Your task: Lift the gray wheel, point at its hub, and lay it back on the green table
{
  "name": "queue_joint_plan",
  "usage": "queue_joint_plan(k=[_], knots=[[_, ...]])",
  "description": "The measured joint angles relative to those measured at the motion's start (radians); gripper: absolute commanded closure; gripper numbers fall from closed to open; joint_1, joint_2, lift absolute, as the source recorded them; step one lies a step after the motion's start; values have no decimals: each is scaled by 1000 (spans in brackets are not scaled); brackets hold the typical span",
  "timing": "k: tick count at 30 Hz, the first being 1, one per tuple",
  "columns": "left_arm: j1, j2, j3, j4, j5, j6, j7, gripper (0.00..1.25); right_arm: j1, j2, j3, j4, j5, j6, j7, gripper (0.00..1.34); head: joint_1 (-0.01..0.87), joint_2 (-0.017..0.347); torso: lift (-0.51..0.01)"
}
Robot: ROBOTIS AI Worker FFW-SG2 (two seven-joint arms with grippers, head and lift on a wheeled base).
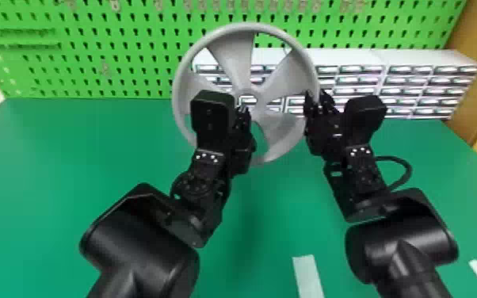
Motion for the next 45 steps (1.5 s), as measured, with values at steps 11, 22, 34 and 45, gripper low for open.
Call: queue_joint_plan(k=[11,22,34,45], knots=[[64,29,49,-89,21,6,0,1227,1,4,-14,2,-2,9,0,1177,692,48,-93],[147,50,133,-180,0,39,-2,1228,3,2,-24,4,-2,9,0,1176,692,48,-93],[203,40,236,-201,-44,40,-56,1228,14,0,-36,0,-2,9,0,1177,692,48,-93],[214,20,285,-201,-70,37,-82,1227,16,1,-38,-1,-2,8,0,1176,692,48,-93]])
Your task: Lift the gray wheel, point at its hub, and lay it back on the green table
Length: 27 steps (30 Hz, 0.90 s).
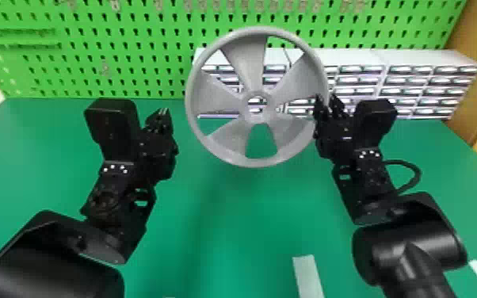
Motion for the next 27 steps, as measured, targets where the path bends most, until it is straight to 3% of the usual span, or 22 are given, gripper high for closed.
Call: queue_joint_plan(k=[18,22,27], knots=[[0,-3,7,10,10,-1,0,1227,4,3,-2,-9,-9,23,0,1176,692,48,-93],[0,-3,5,11,10,-2,0,1227,5,3,-5,-41,-20,86,0,1176,692,48,-93],[0,-3,4,13,10,-4,-2,1227,-1,2,-12,-127,-32,268,0,1177,692,48,-93]])
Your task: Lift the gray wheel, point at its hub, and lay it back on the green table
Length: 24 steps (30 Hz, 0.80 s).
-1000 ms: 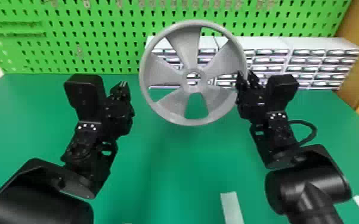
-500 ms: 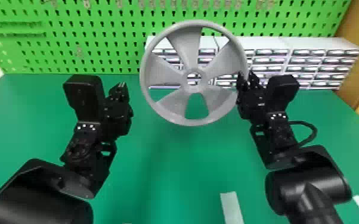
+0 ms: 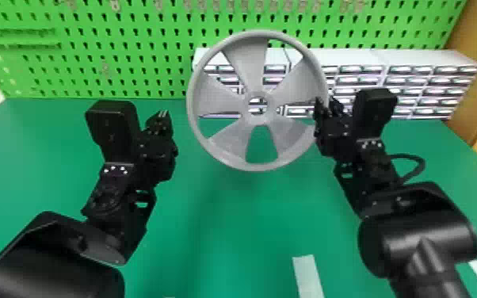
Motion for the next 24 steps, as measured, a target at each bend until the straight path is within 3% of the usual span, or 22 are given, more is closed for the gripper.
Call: queue_joint_plan(k=[9,16,24], knots=[[-3,0,-3,3,-3,-4,0,1227,-46,12,-34,-151,-79,411,-28,1177,692,48,-93],[-6,0,-3,5,-6,-4,-2,1227,-95,22,-77,-232,-210,736,-142,1177,692,48,-93],[-9,1,-5,9,-8,-4,-9,1228,-162,13,-121,-248,-381,1015,-273,1177,692,48,-93]])
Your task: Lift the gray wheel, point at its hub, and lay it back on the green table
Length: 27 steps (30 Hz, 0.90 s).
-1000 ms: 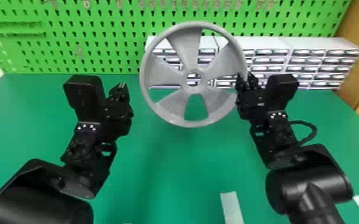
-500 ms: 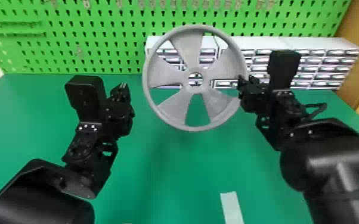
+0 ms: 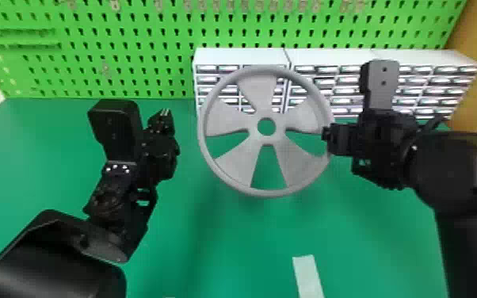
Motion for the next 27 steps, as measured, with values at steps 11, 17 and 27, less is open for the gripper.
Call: queue_joint_plan(k=[11,17,27], knots=[[-7,3,-6,6,-2,-1,-7,1227,-51,2,-58,9,-115,221,-95,1177,692,48,-93],[-12,6,-11,9,-3,-2,-7,1228,-60,-1,-81,20,-137,258,-104,1177,692,48,-93],[-16,8,-20,15,-2,-8,-8,1228,-61,-5,-88,24,-140,263,-105,1177,692,48,-93]])
